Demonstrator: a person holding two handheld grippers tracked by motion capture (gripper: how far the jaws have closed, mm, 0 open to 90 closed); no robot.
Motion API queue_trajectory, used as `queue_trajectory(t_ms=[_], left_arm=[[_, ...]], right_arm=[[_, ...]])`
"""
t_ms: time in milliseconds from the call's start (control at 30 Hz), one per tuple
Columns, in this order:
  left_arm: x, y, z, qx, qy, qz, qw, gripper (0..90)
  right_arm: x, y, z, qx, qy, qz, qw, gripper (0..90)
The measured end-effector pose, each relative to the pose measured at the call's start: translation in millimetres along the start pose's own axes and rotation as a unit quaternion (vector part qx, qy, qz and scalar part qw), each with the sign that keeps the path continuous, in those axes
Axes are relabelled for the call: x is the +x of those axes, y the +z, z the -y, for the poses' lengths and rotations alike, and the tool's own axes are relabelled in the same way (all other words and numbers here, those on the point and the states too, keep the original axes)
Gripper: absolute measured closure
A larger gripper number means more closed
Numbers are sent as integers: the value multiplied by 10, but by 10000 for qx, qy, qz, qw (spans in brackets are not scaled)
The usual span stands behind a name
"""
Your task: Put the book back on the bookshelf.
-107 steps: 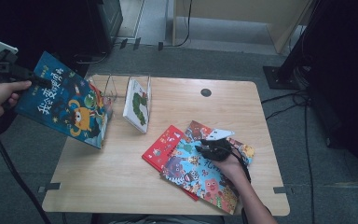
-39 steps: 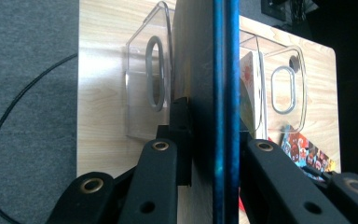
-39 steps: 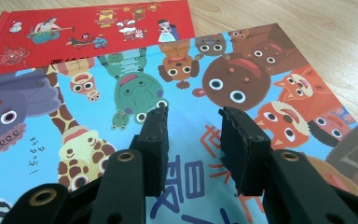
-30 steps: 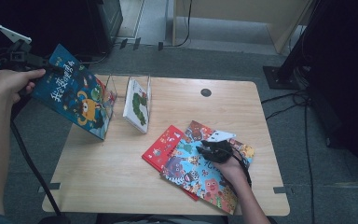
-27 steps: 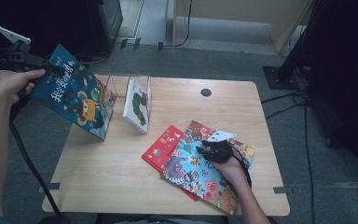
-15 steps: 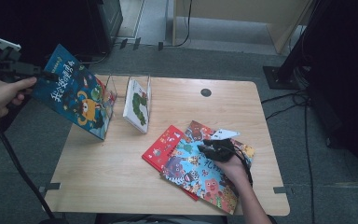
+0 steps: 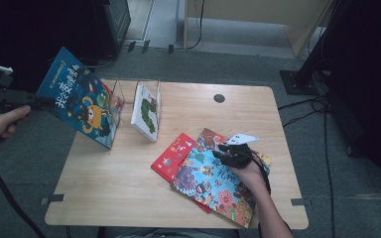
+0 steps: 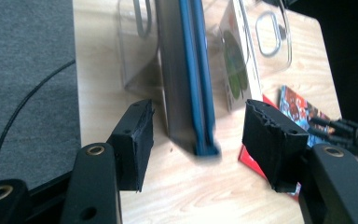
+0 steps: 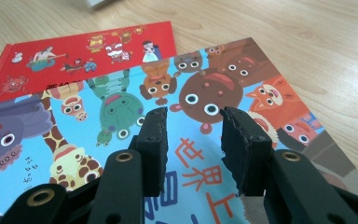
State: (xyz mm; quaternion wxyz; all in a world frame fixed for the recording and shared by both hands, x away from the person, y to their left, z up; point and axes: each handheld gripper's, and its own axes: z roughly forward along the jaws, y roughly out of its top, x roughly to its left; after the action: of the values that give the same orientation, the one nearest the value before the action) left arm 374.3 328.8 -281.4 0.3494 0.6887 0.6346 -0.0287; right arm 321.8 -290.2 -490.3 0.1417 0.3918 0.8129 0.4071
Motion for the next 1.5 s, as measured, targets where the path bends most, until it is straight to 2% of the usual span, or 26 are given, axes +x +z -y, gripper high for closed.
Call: queue_trajectory(t_ms=[100,167,233,333,533,700,867,967,1133,1267,1433,1500], left_arm=[[-27,35,168,-4,70,14,10000,435],[-67,72,286,21,181,-116,9998,435],[-108,117,400,47,251,-122,9996,434],[-148,176,558,2,296,71,9995,434],[-256,377,747,76,481,249,9985,436],[-364,570,797,134,649,395,9970,437],[-480,853,827,264,849,453,9950,437],[-553,1052,836,376,896,639,9932,436],[-678,1346,838,534,1121,670,9900,437],[-773,1579,853,616,1156,707,9889,438],[-883,1849,860,786,1307,868,9845,447],[-924,1937,862,869,1365,964,9821,491]], right_arm=[[-32,-33,-13,-115,18,21,9999,610],[-53,-51,-14,-121,31,27,9999,610],[-80,-70,-2,-108,41,36,9999,611],[-123,-103,22,-100,109,62,9999,613],[-172,-163,60,-137,187,116,9997,625],[-183,-189,84,-150,249,131,9995,630],[-210,-231,130,-164,287,200,9993,633],[-223,-265,161,-149,329,241,9991,634],[-235,-327,233,-147,358,319,9987,640],[-255,-381,306,-113,419,401,9983,642],[-283,-475,406,-120,512,526,9972,653],[-289,-513,448,-121,557,575,9967,658]])
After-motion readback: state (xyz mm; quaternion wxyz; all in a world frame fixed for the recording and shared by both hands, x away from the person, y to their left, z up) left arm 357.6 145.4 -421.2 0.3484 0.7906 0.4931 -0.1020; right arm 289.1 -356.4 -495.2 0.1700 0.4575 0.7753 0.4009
